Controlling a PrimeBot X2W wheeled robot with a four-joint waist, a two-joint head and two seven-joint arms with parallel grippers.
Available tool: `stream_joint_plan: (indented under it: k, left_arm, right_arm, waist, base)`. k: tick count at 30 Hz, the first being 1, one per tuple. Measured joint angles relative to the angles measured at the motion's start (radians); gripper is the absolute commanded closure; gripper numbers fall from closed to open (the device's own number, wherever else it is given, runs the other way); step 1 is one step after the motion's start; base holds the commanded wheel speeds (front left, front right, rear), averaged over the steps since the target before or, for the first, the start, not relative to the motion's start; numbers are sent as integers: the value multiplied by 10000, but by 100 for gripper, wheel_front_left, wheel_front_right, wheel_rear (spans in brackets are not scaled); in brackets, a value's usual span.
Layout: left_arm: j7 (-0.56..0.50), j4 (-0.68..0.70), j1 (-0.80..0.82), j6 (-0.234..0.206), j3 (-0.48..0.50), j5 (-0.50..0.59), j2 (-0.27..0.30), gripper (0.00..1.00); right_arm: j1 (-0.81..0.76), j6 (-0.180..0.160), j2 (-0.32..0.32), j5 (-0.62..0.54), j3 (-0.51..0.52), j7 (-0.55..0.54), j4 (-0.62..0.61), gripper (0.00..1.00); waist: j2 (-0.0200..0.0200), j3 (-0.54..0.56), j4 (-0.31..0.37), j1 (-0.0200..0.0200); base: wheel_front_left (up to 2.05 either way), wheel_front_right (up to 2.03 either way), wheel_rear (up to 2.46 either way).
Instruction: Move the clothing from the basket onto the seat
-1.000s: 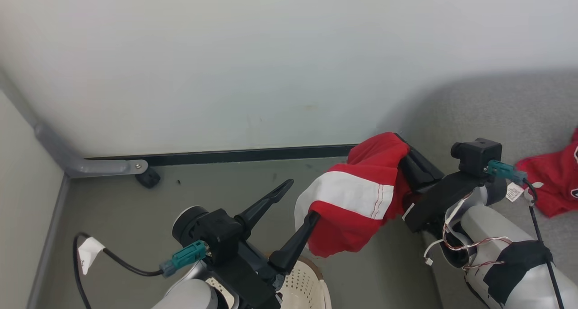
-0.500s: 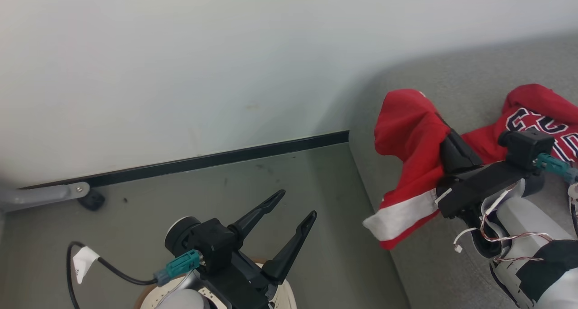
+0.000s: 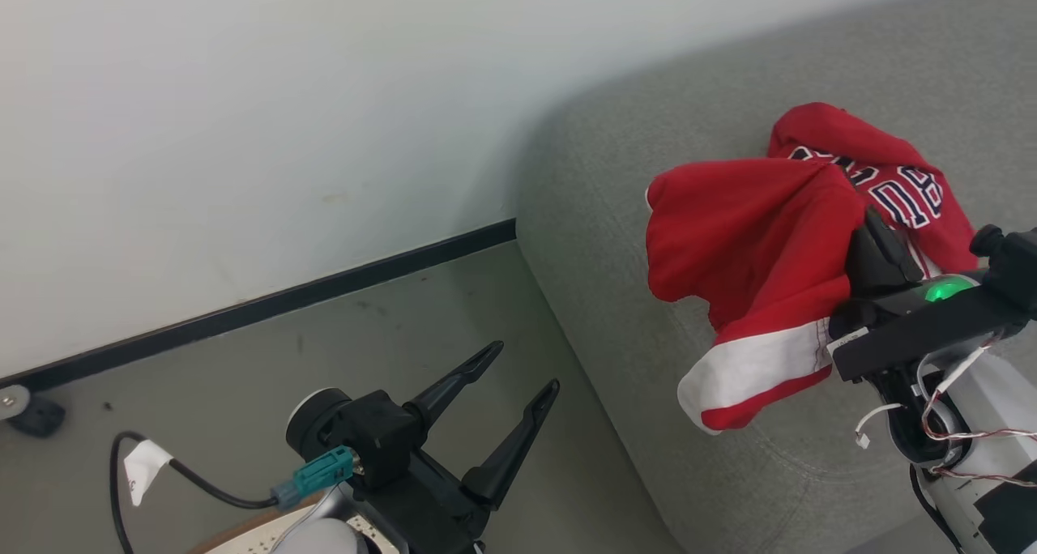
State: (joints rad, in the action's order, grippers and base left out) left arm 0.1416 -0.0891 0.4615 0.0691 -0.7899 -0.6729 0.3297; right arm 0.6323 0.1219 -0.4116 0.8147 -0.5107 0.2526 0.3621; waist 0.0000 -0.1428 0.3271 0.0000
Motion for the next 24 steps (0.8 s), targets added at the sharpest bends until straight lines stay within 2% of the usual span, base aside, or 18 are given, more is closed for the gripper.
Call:
stream_joint_plan:
  k: [13, 24]
  left_arm:
    - [-171, 180, 45, 8, -165, 132, 35, 0]
    - [-437, 222, 326, 15, -313, 150, -98, 0]
  right_arm:
    - [-963, -75, -176, -291, 1141, 12, -1360, 100]
    - [-1079, -58, -203, -399, 1858, 12, -2299, 100]
  waist:
    - [0, -345, 1133, 0]
    - [0, -765, 1294, 0]
  base:
    - [0, 0, 0]
    - [0, 0, 0]
